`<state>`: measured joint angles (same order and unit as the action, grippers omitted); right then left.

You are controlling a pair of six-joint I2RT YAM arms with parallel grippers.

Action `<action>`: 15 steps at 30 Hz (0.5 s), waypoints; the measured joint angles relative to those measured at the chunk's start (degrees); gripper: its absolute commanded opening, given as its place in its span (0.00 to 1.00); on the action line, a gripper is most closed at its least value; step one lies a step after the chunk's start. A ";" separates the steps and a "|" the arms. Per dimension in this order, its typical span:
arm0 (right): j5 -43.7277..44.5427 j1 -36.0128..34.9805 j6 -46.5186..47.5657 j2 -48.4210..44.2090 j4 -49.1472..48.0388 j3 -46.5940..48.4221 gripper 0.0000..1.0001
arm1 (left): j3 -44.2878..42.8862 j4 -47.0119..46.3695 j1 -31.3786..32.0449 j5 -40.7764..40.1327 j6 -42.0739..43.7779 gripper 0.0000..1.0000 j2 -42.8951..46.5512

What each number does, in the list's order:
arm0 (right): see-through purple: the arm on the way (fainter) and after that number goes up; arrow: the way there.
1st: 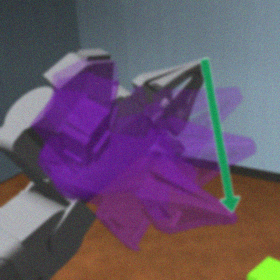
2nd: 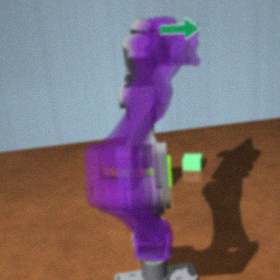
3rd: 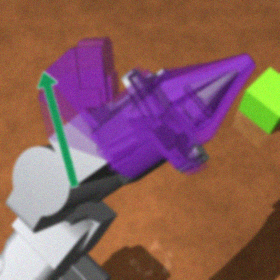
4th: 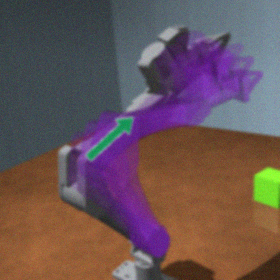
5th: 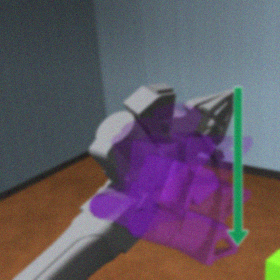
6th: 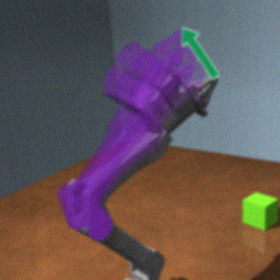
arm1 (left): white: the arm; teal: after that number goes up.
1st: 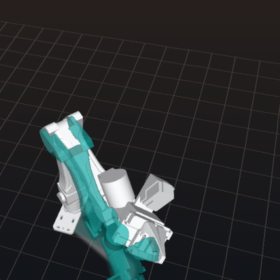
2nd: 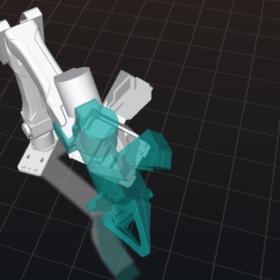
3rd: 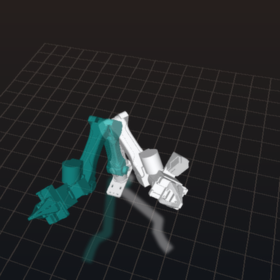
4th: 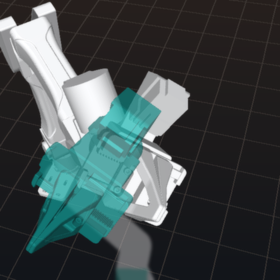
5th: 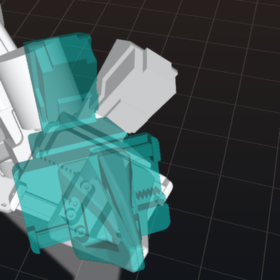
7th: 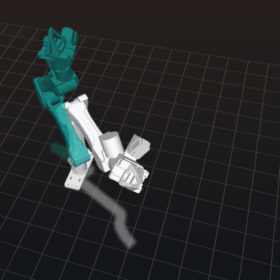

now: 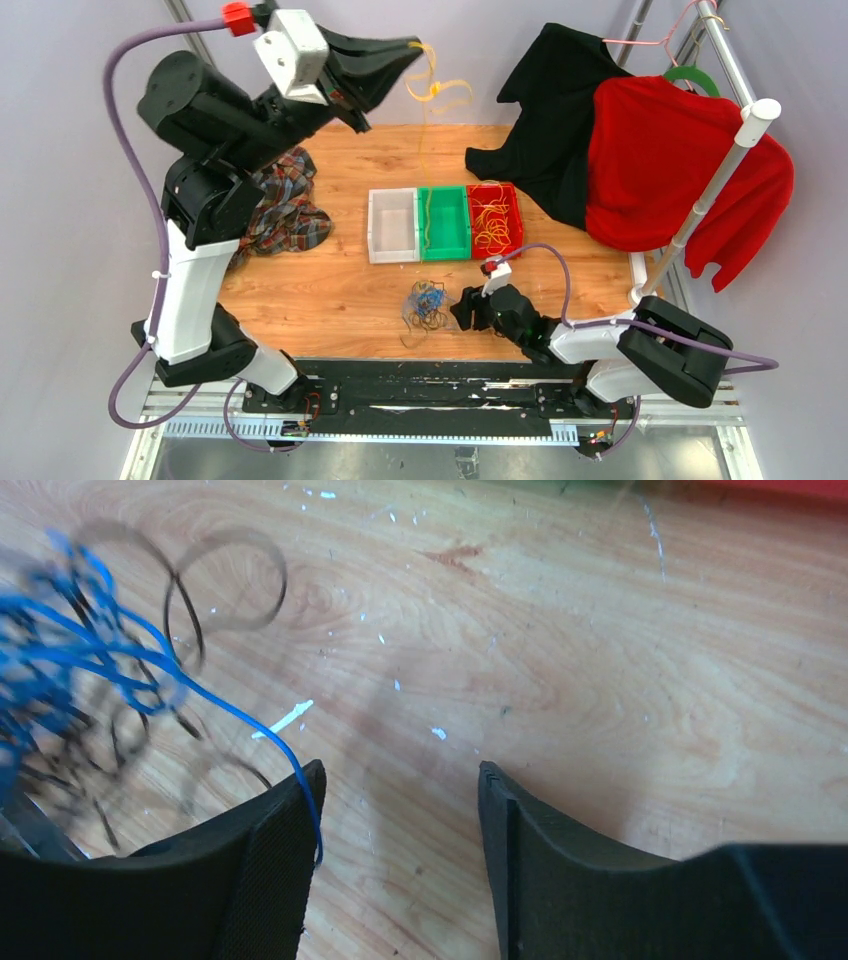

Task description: Untangle the cables

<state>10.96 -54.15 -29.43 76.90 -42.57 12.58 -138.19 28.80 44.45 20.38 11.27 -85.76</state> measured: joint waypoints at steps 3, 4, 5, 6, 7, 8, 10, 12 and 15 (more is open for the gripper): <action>1.16 -0.87 -0.04 -0.09 0.20 -0.59 0.44 | -0.83 -5.77 -0.02 -3.04 3.32 0.00 0.28; 1.53 -0.98 -0.07 -0.11 0.15 -0.79 0.41 | -1.66 -7.76 0.00 -4.02 4.28 0.00 0.22; 2.08 -1.27 -0.20 -0.17 0.15 -1.01 0.38 | -2.32 -9.73 0.00 -4.92 5.22 0.00 0.20; 2.40 -1.42 -0.20 -0.22 0.07 -1.18 0.37 | -2.80 -11.72 0.00 -5.73 5.92 0.00 0.26; 2.75 -1.57 -0.28 -0.37 0.22 -1.29 0.38 | -3.10 -13.55 0.00 -6.32 6.49 0.00 0.44; 3.06 -1.62 -0.26 -0.70 0.61 -1.38 0.41 | -3.45 -15.10 0.00 -6.71 7.10 0.00 0.55; 3.87 -1.73 -0.09 -2.84 2.40 -1.73 0.54 | -3.98 -16.65 0.00 -6.84 7.85 0.00 0.94; 5.16 -1.86 0.90 -8.96 7.02 -1.68 0.65 | -3.39 -17.20 0.00 -6.93 8.00 0.00 1.77; 6.69 -2.03 3.58 -20.72 12.74 -0.09 0.70 | 0.02 -17.55 0.00 -6.93 8.02 0.00 3.78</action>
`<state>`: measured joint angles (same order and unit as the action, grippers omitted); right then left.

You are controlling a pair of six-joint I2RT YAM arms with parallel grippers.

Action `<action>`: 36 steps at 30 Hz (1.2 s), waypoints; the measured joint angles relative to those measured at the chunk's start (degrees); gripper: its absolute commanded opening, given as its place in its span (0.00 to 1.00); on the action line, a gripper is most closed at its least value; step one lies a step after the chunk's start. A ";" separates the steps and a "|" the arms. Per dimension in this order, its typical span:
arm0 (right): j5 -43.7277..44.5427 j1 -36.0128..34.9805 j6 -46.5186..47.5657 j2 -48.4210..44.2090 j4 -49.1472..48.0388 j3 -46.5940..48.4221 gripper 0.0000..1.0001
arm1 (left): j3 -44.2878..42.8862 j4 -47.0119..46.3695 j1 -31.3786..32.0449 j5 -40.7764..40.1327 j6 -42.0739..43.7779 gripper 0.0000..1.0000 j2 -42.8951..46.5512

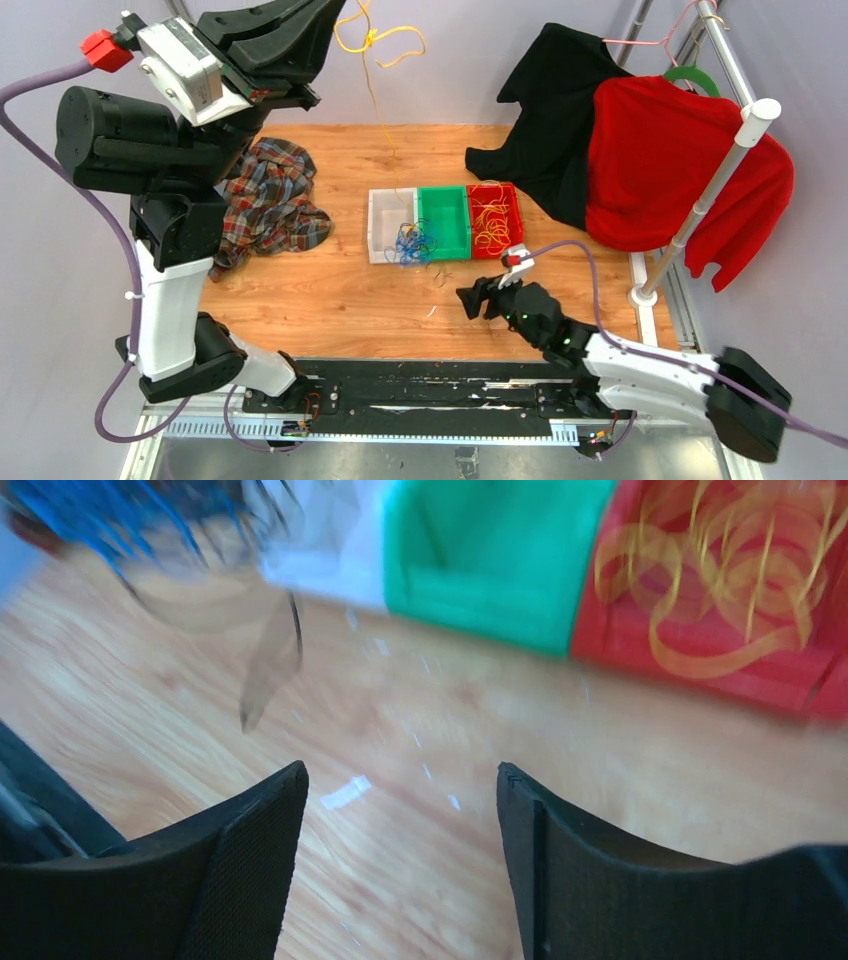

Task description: Untangle the cables

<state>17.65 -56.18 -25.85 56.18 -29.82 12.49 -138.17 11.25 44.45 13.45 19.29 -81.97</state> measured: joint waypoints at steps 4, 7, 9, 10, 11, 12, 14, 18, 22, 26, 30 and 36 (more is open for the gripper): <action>0.13 -0.20 6.29 -10.36 5.92 8.79 0.71 | 1.77 0.35 0.00 0.07 -0.35 0.00 0.35; -1.68 -0.22 10.08 -10.36 6.78 16.26 0.72 | 2.19 1.09 0.00 0.07 -0.68 0.01 -0.15; -4.11 -0.24 12.20 -7.96 6.51 20.55 0.72 | 2.36 1.70 0.00 0.24 -0.76 0.00 -0.52; -5.88 -0.33 13.18 -6.16 5.99 22.60 0.72 | 2.43 2.01 0.00 0.26 -0.83 0.00 -0.68; -7.26 -0.44 13.90 -4.74 5.46 23.98 0.72 | 2.49 2.34 0.00 0.26 -0.85 0.00 -0.79; -8.68 -0.66 14.60 -2.86 4.96 25.18 0.72 | 2.58 2.58 0.00 0.26 -0.85 0.00 -0.81; -11.30 -1.49 15.76 0.76 4.15 26.77 0.72 | 2.93 2.99 0.00 0.35 -0.85 0.00 -0.81; -16.20 -4.59 18.45 6.10 3.34 28.87 0.72 | 4.00 3.69 0.00 0.42 -0.85 0.00 -0.63; -21.05 -6.86 20.76 8.33 2.40 30.05 0.72 | 4.76 4.83 0.00 0.48 -0.85 0.00 -0.61; -23.96 -7.08 21.51 9.25 0.72 30.16 0.72 | 4.92 5.22 0.00 0.90 -1.14 0.00 -0.57; -23.89 -7.08 21.55 10.29 0.04 30.10 0.72 | 4.92 5.22 0.04 1.33 -1.36 0.00 -0.22; -16.13 -7.06 21.55 8.87 1.29 28.30 0.75 | 4.92 5.20 0.42 1.79 -1.97 0.01 0.13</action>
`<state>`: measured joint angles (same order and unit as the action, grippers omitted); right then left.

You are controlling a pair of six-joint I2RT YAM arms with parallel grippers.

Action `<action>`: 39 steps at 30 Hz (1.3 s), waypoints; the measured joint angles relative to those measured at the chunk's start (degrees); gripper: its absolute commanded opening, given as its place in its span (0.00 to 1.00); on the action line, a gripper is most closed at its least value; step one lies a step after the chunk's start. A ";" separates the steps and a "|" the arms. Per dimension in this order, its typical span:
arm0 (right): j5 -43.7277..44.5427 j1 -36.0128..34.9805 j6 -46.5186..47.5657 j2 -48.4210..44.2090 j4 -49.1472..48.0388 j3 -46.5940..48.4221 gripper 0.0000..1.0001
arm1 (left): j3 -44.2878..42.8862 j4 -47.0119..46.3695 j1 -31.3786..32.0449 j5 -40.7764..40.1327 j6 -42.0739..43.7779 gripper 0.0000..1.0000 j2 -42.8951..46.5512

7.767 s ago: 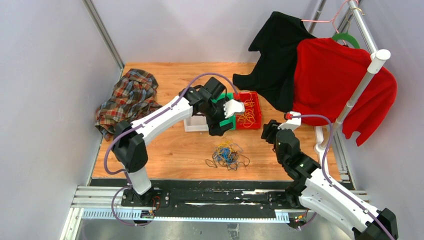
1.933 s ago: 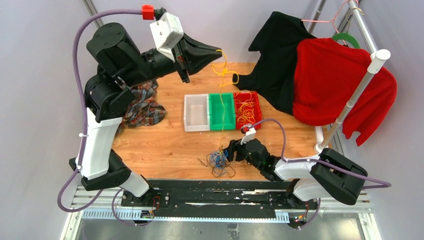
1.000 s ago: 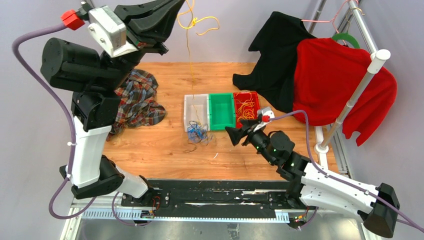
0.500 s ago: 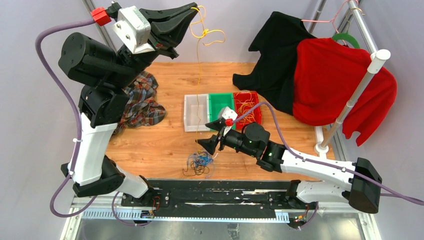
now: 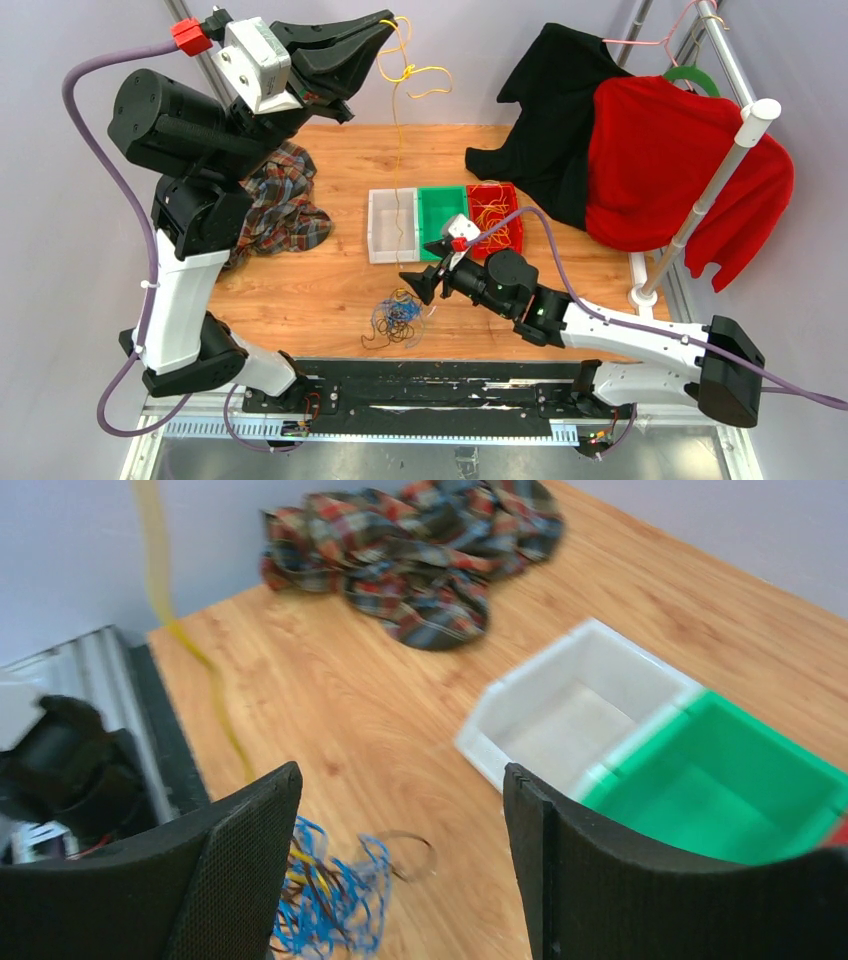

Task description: Untangle the cables

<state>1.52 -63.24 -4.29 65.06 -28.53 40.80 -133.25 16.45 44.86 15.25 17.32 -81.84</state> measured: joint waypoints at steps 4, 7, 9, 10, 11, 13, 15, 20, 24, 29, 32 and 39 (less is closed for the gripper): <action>8.79 0.87 -0.39 -2.45 3.76 -1.46 0.77 | 0.74 0.07 0.20 0.15 -0.09 0.00 0.33; 13.18 2.25 -0.74 -6.58 5.66 -4.20 0.78 | 2.25 0.37 0.28 0.31 -0.17 0.00 0.98; 13.29 2.58 -0.74 -10.82 5.46 -7.17 0.78 | 2.80 0.46 0.33 0.44 -0.17 0.00 1.14; 12.24 2.58 -0.70 -13.05 5.42 -8.44 0.78 | 2.86 0.55 0.33 0.48 -0.17 0.00 1.14; 10.82 2.58 -0.61 -14.36 5.29 -8.94 0.78 | 2.91 0.63 0.33 0.61 -0.17 0.00 1.14; 7.48 2.58 -0.31 -15.56 4.79 -8.87 0.78 | 3.08 0.74 0.37 0.72 -0.20 0.00 1.14; 4.07 2.58 0.24 -15.06 4.59 -7.65 0.78 | 3.10 0.87 0.46 0.81 -0.20 0.00 1.14; 1.25 2.78 3.39 -7.21 4.39 -0.04 0.75 | 3.10 0.96 1.18 0.85 -0.24 0.00 1.11; 0.76 4.72 4.39 0.13 3.82 5.60 0.68 | 3.08 1.29 1.53 0.83 -0.22 0.01 1.07; 0.42 8.22 3.85 5.55 1.05 5.55 0.52 | 3.08 1.70 1.79 0.85 -0.20 0.00 0.94; 0.39 8.48 2.71 7.26 -2.64 2.16 0.41 | 3.08 1.68 1.81 0.85 -0.20 0.00 0.87; 0.76 8.48 -2.58 12.07 -10.60 -11.54 0.32 | 1.70 0.52 2.05 0.13 0.28 0.00 -0.26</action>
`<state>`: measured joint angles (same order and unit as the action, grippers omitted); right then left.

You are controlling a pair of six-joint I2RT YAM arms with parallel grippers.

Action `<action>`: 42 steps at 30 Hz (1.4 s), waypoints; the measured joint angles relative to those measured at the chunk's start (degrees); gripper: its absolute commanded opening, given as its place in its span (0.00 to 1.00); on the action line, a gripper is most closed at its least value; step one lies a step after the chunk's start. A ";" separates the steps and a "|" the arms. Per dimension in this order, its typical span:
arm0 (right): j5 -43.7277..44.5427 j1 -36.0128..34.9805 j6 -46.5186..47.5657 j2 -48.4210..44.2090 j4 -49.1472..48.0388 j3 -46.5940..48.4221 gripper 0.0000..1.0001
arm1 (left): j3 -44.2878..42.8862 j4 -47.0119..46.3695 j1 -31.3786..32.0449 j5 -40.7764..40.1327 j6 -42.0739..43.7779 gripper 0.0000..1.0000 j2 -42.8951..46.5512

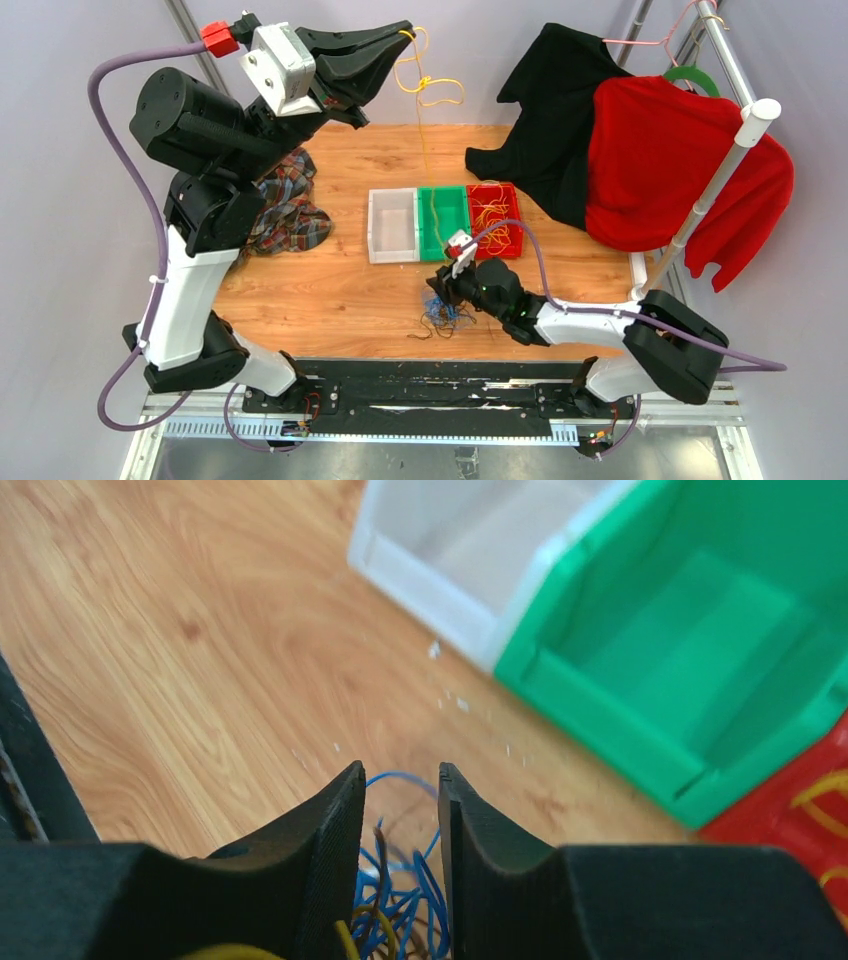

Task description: Untangle the cables

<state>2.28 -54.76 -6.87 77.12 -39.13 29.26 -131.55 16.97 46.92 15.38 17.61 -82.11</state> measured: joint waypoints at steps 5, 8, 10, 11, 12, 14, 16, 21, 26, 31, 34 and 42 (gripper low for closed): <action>1.27 0.00 -3.10 2.19 -3.69 -6.25 0.33 | -2.82 -2.40 0.24 -2.38 1.77 0.01 -2.16; 2.40 -0.09 -4.55 2.82 -6.05 -8.68 0.39 | -5.49 -5.20 0.39 -4.90 4.24 0.00 -4.22; 3.80 -0.63 -5.46 3.13 -7.63 -10.47 0.44 | -6.97 -7.91 0.57 -6.95 6.29 0.01 -5.55; 4.52 -1.05 -5.88 3.19 -8.15 -11.45 0.47 | -8.37 -9.35 0.66 -8.09 7.69 0.00 -6.54; 5.20 -1.62 -6.21 3.28 -8.76 -12.55 0.49 | -9.92 -10.84 0.74 -9.22 9.03 0.01 -7.63; 6.49 -2.69 -6.88 3.48 -9.92 -14.43 0.53 | -13.60 -14.08 0.83 -11.15 11.85 0.00 -10.03; 7.61 -3.52 -7.34 3.58 -10.82 -16.00 0.56 | -16.11 -17.07 0.94 -12.28 14.47 0.00 -11.67; 10.51 -4.92 -8.70 3.02 -11.76 -18.49 0.52 | -17.49 -24.94 2.62 -14.49 21.66 0.01 -12.81; 12.76 -5.33 -10.14 -1.11 -11.41 -20.04 0.49 | -13.42 -29.38 3.15 -16.11 25.33 0.00 -10.95; 14.08 -5.33 -10.54 -12.55 -5.35 -21.00 0.52 | 14.80 -27.91 3.15 -17.66 25.46 0.00 4.26; 14.27 -5.33 -9.99 -20.83 -1.16 -20.96 0.49 | 32.17 -22.01 3.15 -18.84 25.05 0.01 14.14; 14.08 -5.07 -8.87 -27.10 9.33 -20.63 0.35 | 60.83 -0.61 1.81 -24.57 25.31 0.05 28.39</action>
<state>16.36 -59.83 -15.75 50.02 -29.80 8.62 -70.72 16.36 48.73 -9.19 42.92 -53.71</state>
